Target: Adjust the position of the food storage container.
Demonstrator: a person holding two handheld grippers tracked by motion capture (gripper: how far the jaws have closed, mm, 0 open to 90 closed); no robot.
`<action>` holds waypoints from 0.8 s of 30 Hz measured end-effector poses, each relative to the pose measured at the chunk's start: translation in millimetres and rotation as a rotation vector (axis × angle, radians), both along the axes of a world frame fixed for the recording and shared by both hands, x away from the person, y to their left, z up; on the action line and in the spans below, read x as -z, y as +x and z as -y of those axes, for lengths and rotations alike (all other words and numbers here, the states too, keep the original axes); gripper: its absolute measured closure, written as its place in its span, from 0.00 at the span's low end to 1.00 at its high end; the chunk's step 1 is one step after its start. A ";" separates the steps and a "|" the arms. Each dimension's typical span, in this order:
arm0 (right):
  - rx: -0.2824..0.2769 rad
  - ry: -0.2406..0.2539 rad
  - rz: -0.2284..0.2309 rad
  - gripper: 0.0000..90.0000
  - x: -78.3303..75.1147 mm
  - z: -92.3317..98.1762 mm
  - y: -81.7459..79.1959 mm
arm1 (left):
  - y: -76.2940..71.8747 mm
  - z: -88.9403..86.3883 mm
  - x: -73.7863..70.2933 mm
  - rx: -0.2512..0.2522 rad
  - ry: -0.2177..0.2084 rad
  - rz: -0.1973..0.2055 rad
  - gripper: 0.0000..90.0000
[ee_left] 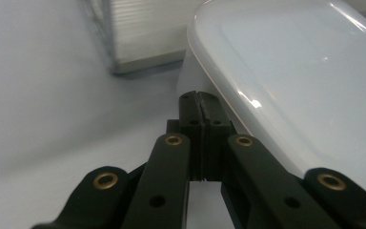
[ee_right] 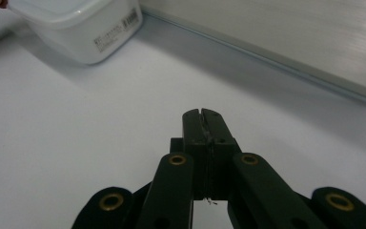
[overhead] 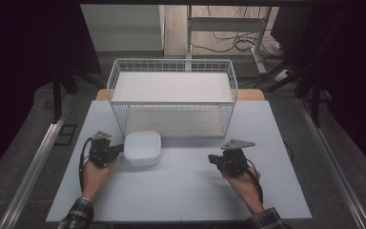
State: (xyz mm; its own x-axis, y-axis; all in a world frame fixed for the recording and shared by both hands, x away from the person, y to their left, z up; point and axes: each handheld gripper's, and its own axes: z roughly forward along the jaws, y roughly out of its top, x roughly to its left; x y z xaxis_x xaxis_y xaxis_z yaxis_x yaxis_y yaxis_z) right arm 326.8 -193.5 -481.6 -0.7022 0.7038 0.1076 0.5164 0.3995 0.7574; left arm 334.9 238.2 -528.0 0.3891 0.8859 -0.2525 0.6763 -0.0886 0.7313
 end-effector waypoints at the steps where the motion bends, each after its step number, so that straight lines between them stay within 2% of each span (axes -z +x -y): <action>1: -0.011 -0.010 0.007 0.99 0.7 -4.7 3.0 | 1.1 3.2 0.1 0.011 -0.004 -0.002 1.00; 5: -0.028 -0.030 0.003 0.99 5.3 -20.5 12.7 | 4.9 16.4 0.5 0.045 -0.014 -0.007 1.00; 12: -0.022 -0.024 -0.007 0.99 12.3 -40.7 32.4 | 9.5 43.3 1.1 0.119 -0.030 -0.016 1.00; 13: -0.021 -0.020 -0.008 0.99 13.5 -43.6 35.4 | 11.1 48.5 0.7 0.125 -0.021 -0.012 1.00; 15: -0.017 -0.013 -0.021 0.99 16.7 -50.5 42.4 | 15.3 52.4 -0.5 0.102 -0.004 0.002 1.00; 18: -0.013 -0.002 -0.028 0.99 20.3 -59.7 51.9 | 26.6 51.9 -0.1 0.075 -0.039 0.009 1.00; 21: -0.013 0.033 -0.048 0.99 23.0 -72.8 62.4 | 32.4 53.6 1.9 0.064 -0.069 0.005 1.00; 23: -0.017 0.022 -0.042 0.99 24.1 -80.6 66.0 | 31.9 57.0 2.8 0.075 -0.078 -0.004 1.00; 24: -0.014 0.009 -0.036 0.99 24.6 -85.2 67.6 | 30.7 59.0 2.6 0.074 -0.067 -0.002 1.00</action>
State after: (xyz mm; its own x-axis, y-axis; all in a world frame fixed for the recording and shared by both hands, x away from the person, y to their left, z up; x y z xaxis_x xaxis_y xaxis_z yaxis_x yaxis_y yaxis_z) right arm 394.4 -108.3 -506.2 -0.7072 0.6932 0.1390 0.5381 0.4002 0.7418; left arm 365.6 179.2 -530.6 0.4519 0.8362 -0.3107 0.6712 -0.0893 0.7359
